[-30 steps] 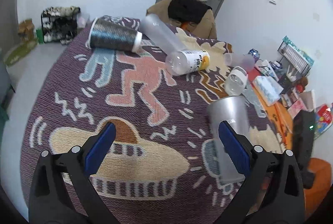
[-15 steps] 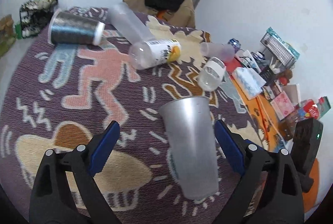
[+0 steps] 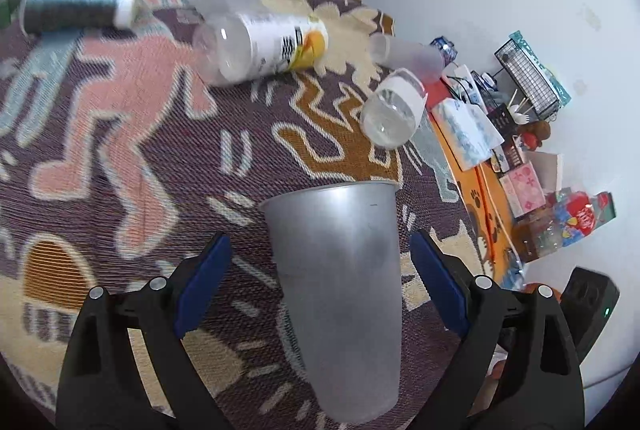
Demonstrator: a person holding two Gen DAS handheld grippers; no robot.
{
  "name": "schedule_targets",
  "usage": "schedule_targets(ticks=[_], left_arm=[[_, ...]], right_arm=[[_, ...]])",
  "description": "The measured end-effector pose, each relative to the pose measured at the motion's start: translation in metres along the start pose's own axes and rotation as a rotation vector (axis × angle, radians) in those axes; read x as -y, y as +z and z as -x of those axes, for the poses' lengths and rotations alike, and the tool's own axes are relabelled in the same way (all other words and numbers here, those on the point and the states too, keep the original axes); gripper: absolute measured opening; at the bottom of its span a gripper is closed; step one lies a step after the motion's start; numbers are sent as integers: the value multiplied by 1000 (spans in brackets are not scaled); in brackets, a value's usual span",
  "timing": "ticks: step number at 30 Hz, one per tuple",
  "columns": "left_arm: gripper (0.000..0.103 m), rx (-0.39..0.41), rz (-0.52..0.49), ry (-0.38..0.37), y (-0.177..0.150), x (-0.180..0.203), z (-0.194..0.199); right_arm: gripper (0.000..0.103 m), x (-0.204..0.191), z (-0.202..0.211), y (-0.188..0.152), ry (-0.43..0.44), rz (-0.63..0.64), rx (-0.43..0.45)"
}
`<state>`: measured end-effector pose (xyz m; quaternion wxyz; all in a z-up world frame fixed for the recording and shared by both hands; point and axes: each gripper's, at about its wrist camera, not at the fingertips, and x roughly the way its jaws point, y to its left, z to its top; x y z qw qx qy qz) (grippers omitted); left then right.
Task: Flip cup upright
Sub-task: 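Lift the frosted cup with the right gripper and swing it toward the left gripper, then grasp the frosted cup with the left gripper while the right gripper releases it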
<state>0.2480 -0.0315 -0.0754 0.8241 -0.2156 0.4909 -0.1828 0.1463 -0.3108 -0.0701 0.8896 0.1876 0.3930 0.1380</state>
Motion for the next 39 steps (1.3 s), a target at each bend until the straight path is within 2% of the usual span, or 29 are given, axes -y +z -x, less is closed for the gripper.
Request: schedule_targets(ticks=[4,13,14,15,18,24,32,39], left_arm=[[90,-38,38,-21,5,-4,-19],[90,-99,56,-46,16,-1,-41],[89,-106,58,-52,17,0,-44],[84,-111,59,-55,18,0,-46],[83,-110,72,-55,20,-1,-46],[82,-1,-27,-39,19,17,-7],[80,196,-209,62,6,47,49],[80,331,-324,113,-12,69,67]], right_arm=[[95,7,5,-2,-16,-10,11],[95,13,12,-5,-8,-24,16],[95,13,13,-6,-5,-24,17],[95,12,13,-6,-3,-25,17],[95,14,13,-8,2,-35,16],[95,16,15,-9,11,-42,23],[95,6,7,-8,34,-25,20],[95,1,3,-8,36,-10,25]])
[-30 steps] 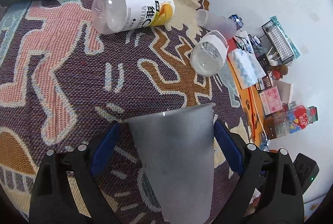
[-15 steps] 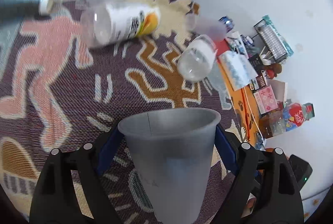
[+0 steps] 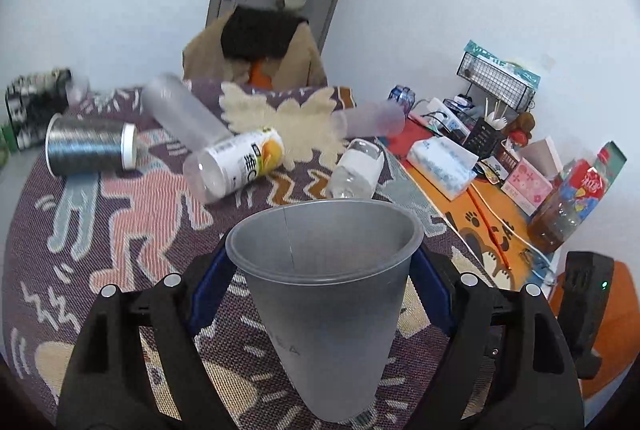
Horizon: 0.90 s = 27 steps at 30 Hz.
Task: Flip cup upright
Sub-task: 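Grasp the frosted cup with the left gripper while the right gripper releases it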
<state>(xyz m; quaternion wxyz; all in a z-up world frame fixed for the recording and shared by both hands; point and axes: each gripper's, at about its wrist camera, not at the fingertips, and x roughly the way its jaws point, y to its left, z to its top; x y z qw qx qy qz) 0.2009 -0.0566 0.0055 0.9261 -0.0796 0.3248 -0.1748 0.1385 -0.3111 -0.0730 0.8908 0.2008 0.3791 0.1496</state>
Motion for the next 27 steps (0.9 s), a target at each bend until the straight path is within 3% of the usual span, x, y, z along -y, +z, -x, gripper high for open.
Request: schedule_targets(ticks=[6,14,27], left_arm=[[80,150,-121,76,-13,23,5],[80,266,-198,141,-29,40,2],[80,289,-274,131,-53,56,7]], right_arm=[[95,5,2,0,-14,-3,10],[95,12,9,0,-38,-8,23],[95,15,10,-6,-39,-9,16]])
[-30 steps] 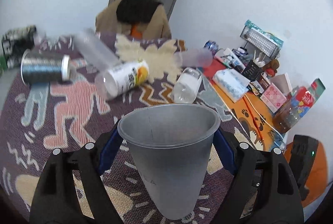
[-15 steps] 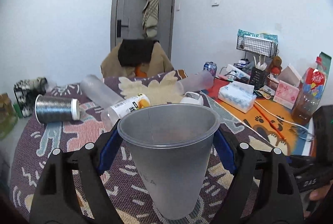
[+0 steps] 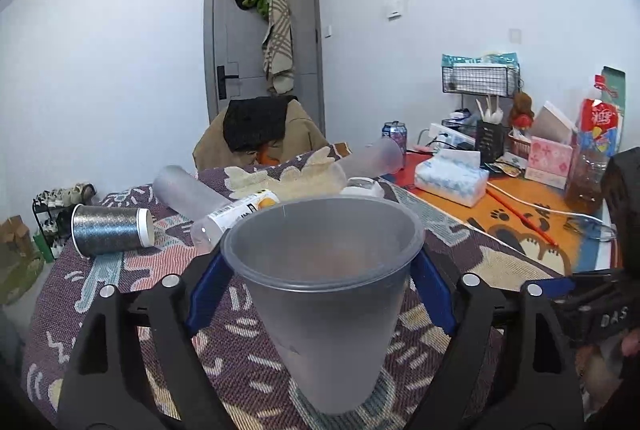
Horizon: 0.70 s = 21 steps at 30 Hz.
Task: Flip cup upright
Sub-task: 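Grasp the frosted cup with the left gripper while the right gripper releases it, then lower the frosted cup rim-up onto the blanket with the left gripper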
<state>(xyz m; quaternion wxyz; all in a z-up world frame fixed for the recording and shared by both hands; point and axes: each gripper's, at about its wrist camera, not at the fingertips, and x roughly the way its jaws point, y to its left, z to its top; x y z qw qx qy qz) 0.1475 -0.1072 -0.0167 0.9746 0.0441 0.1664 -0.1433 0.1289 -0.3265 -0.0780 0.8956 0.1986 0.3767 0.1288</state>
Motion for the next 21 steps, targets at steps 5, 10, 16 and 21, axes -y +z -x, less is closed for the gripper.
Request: schedule_targets(ticks=[5,10,16,21], left_arm=[[81,-68,62,-38,-7,-9,3],[97,-111,66,-51,-13,-8,9],[97,-159,104,-43,-25,-15,17],[97,-160,146,-27,-32,-24,37]], right_arm=[[95,-2,2,-3,11,6,0],[95,-4,1,-7,21,11,-3],[95,-14,5,-8,36,41,19],[95,-26,12,-10,43,82,36]])
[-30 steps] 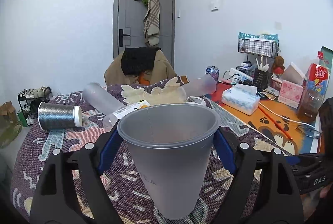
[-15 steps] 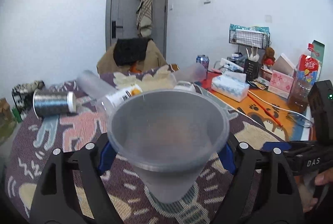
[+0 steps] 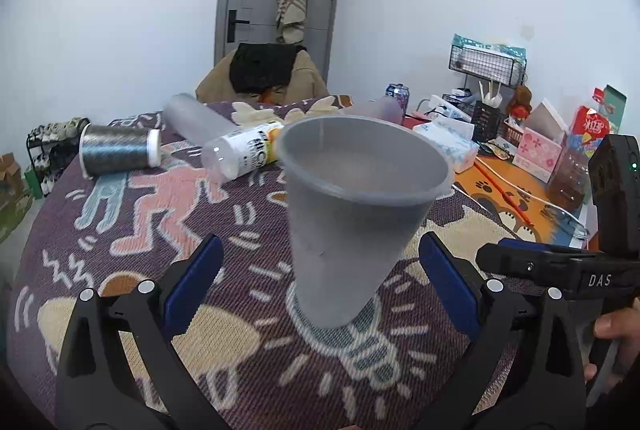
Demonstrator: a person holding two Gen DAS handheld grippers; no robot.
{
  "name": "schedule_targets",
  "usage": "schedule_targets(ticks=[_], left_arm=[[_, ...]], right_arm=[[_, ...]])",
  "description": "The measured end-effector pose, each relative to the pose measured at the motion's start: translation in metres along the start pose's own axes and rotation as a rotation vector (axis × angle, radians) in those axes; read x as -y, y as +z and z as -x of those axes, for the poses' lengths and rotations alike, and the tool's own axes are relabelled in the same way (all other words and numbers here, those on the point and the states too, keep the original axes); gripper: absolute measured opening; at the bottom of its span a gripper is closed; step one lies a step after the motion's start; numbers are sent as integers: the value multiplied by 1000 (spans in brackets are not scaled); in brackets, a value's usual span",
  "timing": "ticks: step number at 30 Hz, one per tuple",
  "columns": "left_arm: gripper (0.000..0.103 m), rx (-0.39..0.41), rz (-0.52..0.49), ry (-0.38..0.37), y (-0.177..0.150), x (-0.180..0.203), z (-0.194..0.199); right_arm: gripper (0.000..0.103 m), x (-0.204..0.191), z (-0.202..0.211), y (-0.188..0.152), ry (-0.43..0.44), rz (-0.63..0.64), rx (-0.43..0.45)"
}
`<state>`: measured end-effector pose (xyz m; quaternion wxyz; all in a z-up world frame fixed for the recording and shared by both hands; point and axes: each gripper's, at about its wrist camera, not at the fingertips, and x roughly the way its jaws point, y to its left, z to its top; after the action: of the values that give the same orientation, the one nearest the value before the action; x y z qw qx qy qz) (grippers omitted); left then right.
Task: Flip cup upright
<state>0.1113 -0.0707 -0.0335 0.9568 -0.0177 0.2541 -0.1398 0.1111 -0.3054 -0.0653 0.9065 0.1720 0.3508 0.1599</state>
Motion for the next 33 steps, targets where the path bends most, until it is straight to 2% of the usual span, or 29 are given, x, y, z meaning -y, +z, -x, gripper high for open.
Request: schedule_targets(ticks=[10,19,33], left_arm=[[97,26,53,65,-9,-20,39],[97,34,127,85,-17,-42,72],[97,53,152,144,-20,-60,115]], right_arm=[[95,-24,12,-8,18,54,19],[95,-46,29,-14,17,98,45],[95,-77,48,-21,25,165,69]])
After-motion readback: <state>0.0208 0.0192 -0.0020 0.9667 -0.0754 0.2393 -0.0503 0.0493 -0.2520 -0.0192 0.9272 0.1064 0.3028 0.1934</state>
